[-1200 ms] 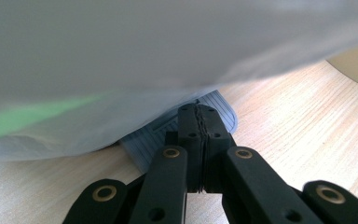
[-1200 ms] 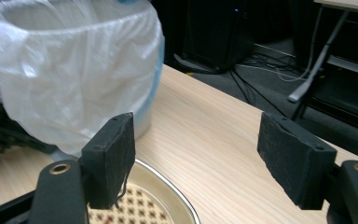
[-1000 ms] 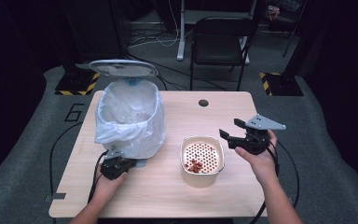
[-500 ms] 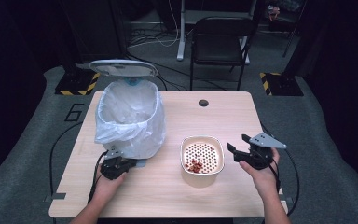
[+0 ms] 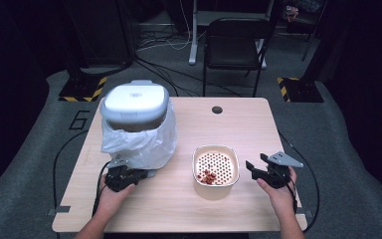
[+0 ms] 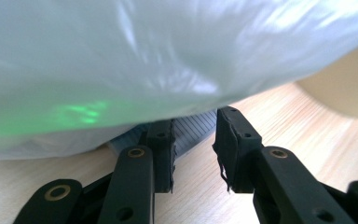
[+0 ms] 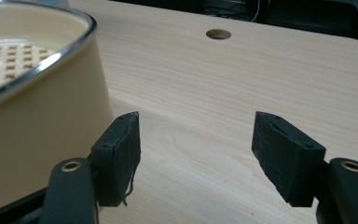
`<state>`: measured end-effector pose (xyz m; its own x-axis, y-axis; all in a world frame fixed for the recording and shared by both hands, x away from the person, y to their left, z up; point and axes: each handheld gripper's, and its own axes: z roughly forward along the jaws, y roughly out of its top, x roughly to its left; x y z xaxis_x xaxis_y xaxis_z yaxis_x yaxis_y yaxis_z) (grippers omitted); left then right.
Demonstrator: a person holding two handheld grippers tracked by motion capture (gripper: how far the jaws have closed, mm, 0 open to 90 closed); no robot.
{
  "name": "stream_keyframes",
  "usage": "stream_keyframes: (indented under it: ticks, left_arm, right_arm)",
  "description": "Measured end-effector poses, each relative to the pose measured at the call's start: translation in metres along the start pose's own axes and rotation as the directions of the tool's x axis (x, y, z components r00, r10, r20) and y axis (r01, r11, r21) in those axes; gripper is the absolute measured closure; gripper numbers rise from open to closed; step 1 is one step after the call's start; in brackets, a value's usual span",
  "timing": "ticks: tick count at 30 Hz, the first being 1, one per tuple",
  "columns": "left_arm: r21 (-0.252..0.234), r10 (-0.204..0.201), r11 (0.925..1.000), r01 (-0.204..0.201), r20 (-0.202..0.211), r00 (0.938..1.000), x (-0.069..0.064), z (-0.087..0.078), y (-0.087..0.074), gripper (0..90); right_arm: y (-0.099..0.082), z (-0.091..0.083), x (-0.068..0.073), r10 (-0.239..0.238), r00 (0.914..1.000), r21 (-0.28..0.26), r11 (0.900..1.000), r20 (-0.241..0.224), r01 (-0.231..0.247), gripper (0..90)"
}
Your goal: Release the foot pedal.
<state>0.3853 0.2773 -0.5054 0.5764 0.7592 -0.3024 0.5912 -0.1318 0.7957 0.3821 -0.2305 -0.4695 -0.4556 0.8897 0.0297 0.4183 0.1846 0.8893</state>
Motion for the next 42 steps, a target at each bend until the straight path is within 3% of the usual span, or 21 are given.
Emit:
stream_keyframes:
  ticks: [4, 7, 9, 15, 16, 18, 21, 27, 29, 31, 33, 34, 35, 37, 38, 42]
  left_arm:
    - [0.037, 0.013, 0.9992, -0.013, -0.021, 0.9997, 0.003, -0.008, -0.001, 62.4]
    - [0.031, 0.005, 0.9995, -0.004, -0.029, 0.9996, 0.007, -0.016, -0.001, 57.4]
    - [0.037, 0.023, 0.9991, -0.022, -0.02, 0.9996, 0.01, -0.018, -0.001, 55.9]
    - [0.055, 0.021, 0.9983, -0.018, -0.052, 0.9984, 0.018, -0.026, -0.003, 50.6]
    - [0.062, 0.045, 0.9973, -0.039, -0.093, 0.9947, 0.021, -0.028, -0.003, 49.6]
    - [0.07, 0.043, 0.9969, -0.034, -0.133, 0.9902, 0.025, -0.031, -0.004, 47.6]
    - [0.078, 0.059, 0.9959, -0.047, -0.156, 0.986, 0.026, -0.033, -0.005, 46.2]
    - [0.04, 0.021, 0.9991, -0.015, -0.156, 0.9876, 0.033, -0.04, -0.014, 45.6]
    - [0.024, 0.026, 0.9995, -0.022, -0.17, 0.9851, 0.037, -0.042, -0.016, 44.4]
    - [0.003, 0.005, 1.0, -0.005, -0.187, 0.9824, 0.04, -0.045, -0.016, 43.8]
    - [-0.013, 0.015, 0.9997, -0.018, -0.212, 0.9772, 0.044, -0.047, -0.015, 41.3]
    - [-0.016, -0.002, 0.9999, -0.001, -0.231, 0.9729, 0.049, -0.048, -0.018, 41.1]
    - [-0.016, -0.002, 0.9999, -0.001, -0.231, 0.9729, 0.049, -0.048, -0.018, 41.1]
    - [-0.045, -0.039, 0.9986, 0.029, -0.239, 0.9703, 0.052, -0.047, -0.019, 40.8]
    - [-0.06, -0.041, 0.9979, 0.026, -0.255, 0.966, 0.053, -0.047, -0.019, 40.0]
    - [-0.08, -0.019, 0.9968, -0.003, -0.272, 0.9621, 0.054, -0.044, -0.02, 38.5]
  right_arm:
    - [-0.007, 0.002, -0.002, 0.01, 0.9999, 0.008, 0.9999, -0.005, -0.01, 32.3]
    - [-0.016, 0.006, -0.003, 0.004, 1.0, 0.029, 0.9996, -0.007, -0.004, 33.3]
    - [-0.018, 0.007, -0.003, 0.005, 1.0, 0.039, 0.9992, -0.004, -0.005, 33.3]
    - [-0.025, 0.011, -0.007, 0.041, 0.999, 0.054, 0.9977, -0.019, -0.04, 33.7]
    - [-0.026, 0.011, -0.008, 0.046, 0.9988, 0.055, 0.9975, -0.018, -0.044, 33.9]
    - [-0.028, 0.013, -0.009, 0.051, 0.9985, 0.065, 0.9967, -0.021, -0.05, 33.9]
    - [-0.029, 0.013, -0.01, 0.056, 0.9982, 0.064, 0.9965, -0.021, -0.055, 33.9]
    - [-0.031, 0.013, -0.013, 0.074, 0.9971, 0.063, 0.9954, -0.018, -0.072, 33.9]
    - [-0.033, 0.014, -0.013, 0.073, 0.9973, 0.07, 0.995, -0.013, -0.072, 33.9]
    - [-0.033, 0.015, -0.012, 0.067, 0.9977, 0.069, 0.9954, -0.009, -0.066, 34.0]
    - [-0.033, 0.015, -0.01, 0.063, 0.9978, 0.069, 0.9957, -0.017, -0.062, 33.9]
    - [-0.033, 0.016, -0.01, 0.058, 0.9982, 0.071, 0.9959, -0.017, -0.057, 33.9]
    - [-0.033, 0.016, -0.01, 0.052, 0.9985, 0.075, 0.9959, -0.015, -0.051, 33.9]
    - [-0.033, 0.016, -0.01, 0.052, 0.9985, 0.074, 0.9959, -0.016, -0.051, 33.9]
    - [-0.034, 0.016, -0.01, 0.057, 0.9983, 0.079, 0.9953, -0.012, -0.055, 33.9]
    - [-0.035, 0.018, -0.012, 0.053, 0.9986, 0.083, 0.9952, -0.006, -0.052, 32.2]
